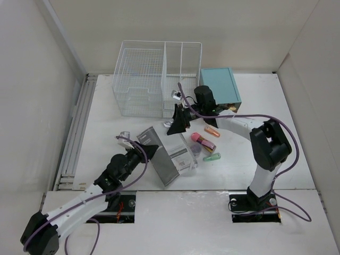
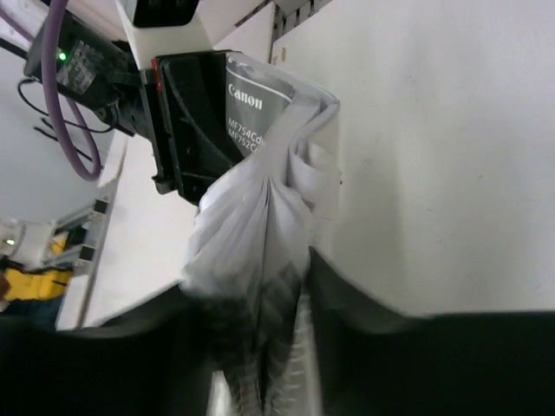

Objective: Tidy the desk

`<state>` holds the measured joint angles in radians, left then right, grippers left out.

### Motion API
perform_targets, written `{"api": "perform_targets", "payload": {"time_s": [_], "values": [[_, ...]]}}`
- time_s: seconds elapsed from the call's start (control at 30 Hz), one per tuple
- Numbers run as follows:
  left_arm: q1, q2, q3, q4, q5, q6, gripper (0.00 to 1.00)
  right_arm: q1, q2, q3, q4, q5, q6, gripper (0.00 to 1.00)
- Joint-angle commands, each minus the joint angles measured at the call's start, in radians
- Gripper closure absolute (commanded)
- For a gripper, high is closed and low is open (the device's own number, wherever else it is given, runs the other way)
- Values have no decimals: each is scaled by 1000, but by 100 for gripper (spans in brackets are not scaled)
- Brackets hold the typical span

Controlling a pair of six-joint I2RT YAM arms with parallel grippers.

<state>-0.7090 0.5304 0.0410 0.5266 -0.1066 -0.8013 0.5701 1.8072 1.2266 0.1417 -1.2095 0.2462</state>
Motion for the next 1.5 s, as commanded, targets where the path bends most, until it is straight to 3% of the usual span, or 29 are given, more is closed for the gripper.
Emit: {"api": "perform_targets", "payload": {"time_s": [0.0, 0.03, 0.07, 0.1, 0.27, 0.37, 0.4, 0.47, 0.5, 0.53, 0.57, 0.63, 0.7, 0.73, 0.77, 0.83, 0.87, 0.9, 0.93, 0.97, 1.13, 1.3, 1.47], "values": [[-9, -52, 23, 118, 137, 22, 100, 31, -12, 5, 95, -84, -1, 46], [-9, -69, 54, 90, 137, 33, 100, 31, -29, 5, 95, -70, -1, 35], [-9, -107, 74, 29, 137, 49, 100, 21, -40, 5, 95, -70, -1, 6], [-9, -127, 97, -9, 127, 63, 100, 10, -54, 5, 95, -59, -13, 0], [-9, -173, 333, -221, 62, 161, 100, -85, -217, 56, 18, 42, -74, 0], [-9, -124, 439, -261, 62, 211, 100, -154, -311, 135, -184, 144, -241, 0], [-9, -101, 511, -261, 62, 241, 100, -173, -336, 161, -309, 262, -304, 0], [-9, -5, 591, -272, 73, 266, 100, -173, -390, 201, -384, 454, -420, 0], [-9, 35, 676, -272, 90, 284, 100, -173, -452, 215, -396, 572, -439, 0], [-9, 77, 719, -272, 90, 318, 100, -173, -485, 215, -366, 820, -450, 0], [-18, 164, 764, -281, 90, 333, 100, -173, -518, 197, -338, 925, -473, 0], [-29, 256, 886, -281, 59, 367, 100, -196, -610, 140, -289, 1095, -507, 0], [-29, 397, 962, -248, 30, 434, 100, -249, -649, 119, -289, 1040, -507, 0], [-29, 448, 1046, -247, -2, 454, 100, -272, -681, 119, -310, 1003, -487, 12], [-29, 498, 1091, -247, -21, 473, 100, -303, -698, 105, -320, 972, -463, 64], [-38, 649, 1181, -238, -88, 523, 100, -303, -738, 62, -320, 1017, -399, 94], [-38, 696, 1264, -238, -109, 534, 100, -329, -785, 38, -300, 1030, -398, 96], [-38, 782, 1299, -228, -142, 545, 100, -340, -807, 12, -288, 1030, -389, 80], [-38, 825, 1333, -215, -163, 545, 100, -351, -824, -8, -287, 1030, -389, 56], [-38, 864, 1396, -206, -221, 580, 100, -364, -848, -39, -275, 1030, -389, 44], [-38, 1087, 1548, -154, -300, 657, 100, -484, -868, -94, -248, 986, -347, 46], [-60, 1227, 1710, -145, -450, 746, 100, -493, -868, -104, -238, 986, -338, 46], [-69, 1318, 1786, -119, -459, 830, 100, -493, -868, -113, -229, 976, -338, 46]]}}
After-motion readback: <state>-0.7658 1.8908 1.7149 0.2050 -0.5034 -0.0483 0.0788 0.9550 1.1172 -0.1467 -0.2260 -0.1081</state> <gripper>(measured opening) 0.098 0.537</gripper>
